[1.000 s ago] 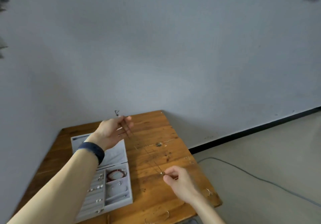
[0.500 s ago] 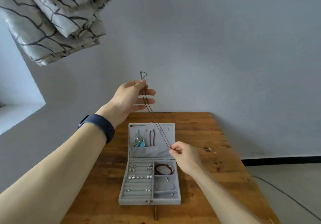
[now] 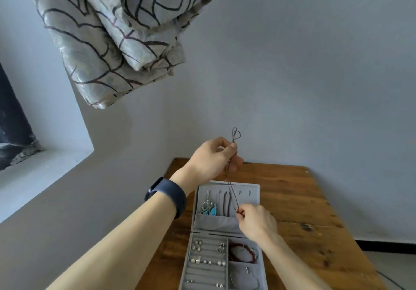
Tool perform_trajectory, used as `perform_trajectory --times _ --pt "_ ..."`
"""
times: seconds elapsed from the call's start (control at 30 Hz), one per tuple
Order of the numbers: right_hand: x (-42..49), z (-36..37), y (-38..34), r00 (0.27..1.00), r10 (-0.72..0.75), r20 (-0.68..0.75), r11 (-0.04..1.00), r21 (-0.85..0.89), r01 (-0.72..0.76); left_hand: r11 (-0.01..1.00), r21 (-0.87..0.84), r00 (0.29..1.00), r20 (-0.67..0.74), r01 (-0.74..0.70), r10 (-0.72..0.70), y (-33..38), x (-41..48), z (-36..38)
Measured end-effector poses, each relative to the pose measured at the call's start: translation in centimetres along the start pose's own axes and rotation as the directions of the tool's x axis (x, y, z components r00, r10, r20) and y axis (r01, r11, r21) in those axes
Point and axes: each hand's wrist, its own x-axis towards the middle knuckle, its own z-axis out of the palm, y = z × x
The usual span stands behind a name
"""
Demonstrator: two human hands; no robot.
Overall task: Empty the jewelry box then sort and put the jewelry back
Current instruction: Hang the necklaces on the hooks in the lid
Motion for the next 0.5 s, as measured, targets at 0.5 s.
perform_trajectory --times 0.5 --pt "-0.7 0.2 1.9 0.998 -0.066 0.021 0.993 0.098 0.064 0.980 0.182 0.991 -0.090 -0.079 0.097 -3.1 6.3 3.6"
